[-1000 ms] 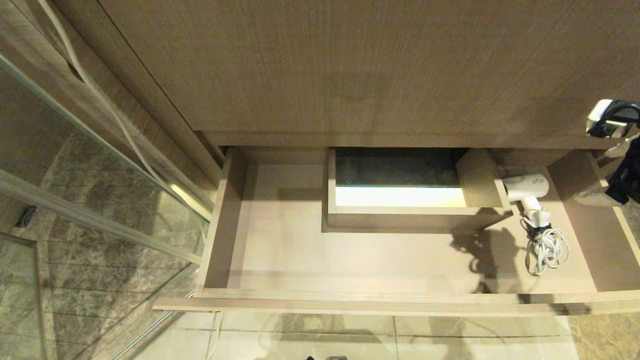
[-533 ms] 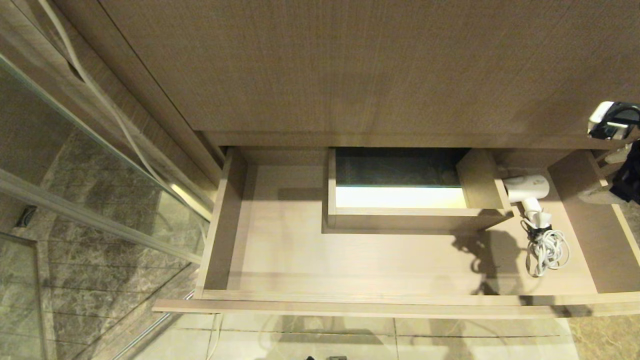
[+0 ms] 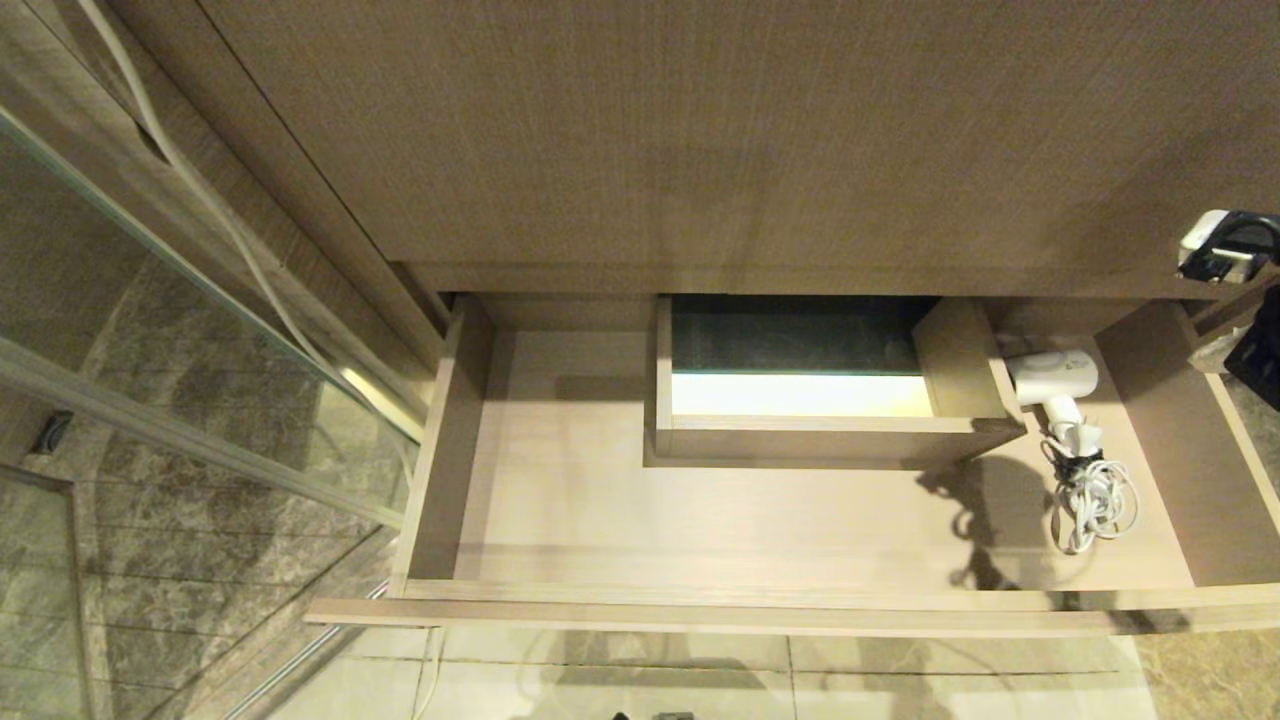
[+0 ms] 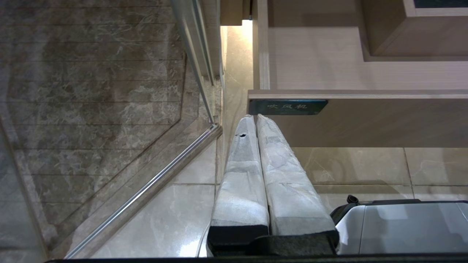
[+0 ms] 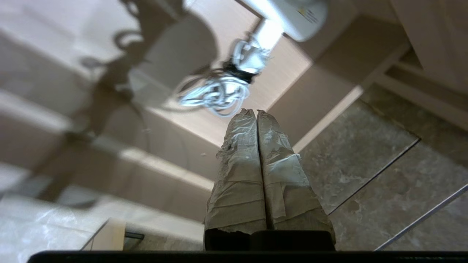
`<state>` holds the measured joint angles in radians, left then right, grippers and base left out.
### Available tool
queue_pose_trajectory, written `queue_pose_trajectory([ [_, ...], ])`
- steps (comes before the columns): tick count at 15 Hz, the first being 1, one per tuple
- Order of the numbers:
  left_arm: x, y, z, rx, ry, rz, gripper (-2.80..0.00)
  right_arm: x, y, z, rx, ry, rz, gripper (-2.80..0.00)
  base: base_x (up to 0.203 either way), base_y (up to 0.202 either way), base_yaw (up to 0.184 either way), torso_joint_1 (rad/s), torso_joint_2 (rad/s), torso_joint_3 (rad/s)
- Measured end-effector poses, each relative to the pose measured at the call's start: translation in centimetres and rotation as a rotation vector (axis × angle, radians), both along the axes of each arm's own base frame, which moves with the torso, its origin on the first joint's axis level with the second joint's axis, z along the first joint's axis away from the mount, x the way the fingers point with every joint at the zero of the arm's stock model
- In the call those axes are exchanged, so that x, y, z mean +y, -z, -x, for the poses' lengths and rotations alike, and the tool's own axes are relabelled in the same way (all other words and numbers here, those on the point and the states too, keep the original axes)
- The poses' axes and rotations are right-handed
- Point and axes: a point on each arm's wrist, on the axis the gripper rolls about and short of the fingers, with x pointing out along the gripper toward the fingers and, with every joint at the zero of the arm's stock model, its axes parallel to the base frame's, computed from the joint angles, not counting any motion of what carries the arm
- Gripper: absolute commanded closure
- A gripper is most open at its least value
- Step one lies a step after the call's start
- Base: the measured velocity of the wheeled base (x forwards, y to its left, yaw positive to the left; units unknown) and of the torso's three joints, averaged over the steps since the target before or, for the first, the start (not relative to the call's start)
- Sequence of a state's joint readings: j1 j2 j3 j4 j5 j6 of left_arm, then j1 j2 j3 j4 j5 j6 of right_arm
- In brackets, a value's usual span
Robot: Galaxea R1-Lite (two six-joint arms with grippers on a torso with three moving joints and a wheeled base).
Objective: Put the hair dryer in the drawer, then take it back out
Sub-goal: Take the hairdryer out
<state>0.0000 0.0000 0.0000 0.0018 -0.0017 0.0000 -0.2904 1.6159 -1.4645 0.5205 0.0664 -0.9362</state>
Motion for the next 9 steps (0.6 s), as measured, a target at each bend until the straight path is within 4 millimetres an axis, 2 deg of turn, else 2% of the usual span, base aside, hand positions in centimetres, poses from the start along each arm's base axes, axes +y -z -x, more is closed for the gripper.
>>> queue_pose_trajectory([
  [5, 0.0, 0.0, 0.0, 0.000, 0.000, 0.000, 0.00, -2.3, 3.9, -4.8, 0.009, 0.196, -0.002, 0.00, 0.000, 0.000, 0.000, 0.000, 0.00, 0.000],
  [9, 0.0, 0.0, 0.0, 0.000, 0.000, 0.000, 0.00, -4.2, 8.2, -6.6, 0.090, 0.272, -0.001, 0.00, 0.000, 0.000, 0.000, 0.000, 0.00, 0.000],
])
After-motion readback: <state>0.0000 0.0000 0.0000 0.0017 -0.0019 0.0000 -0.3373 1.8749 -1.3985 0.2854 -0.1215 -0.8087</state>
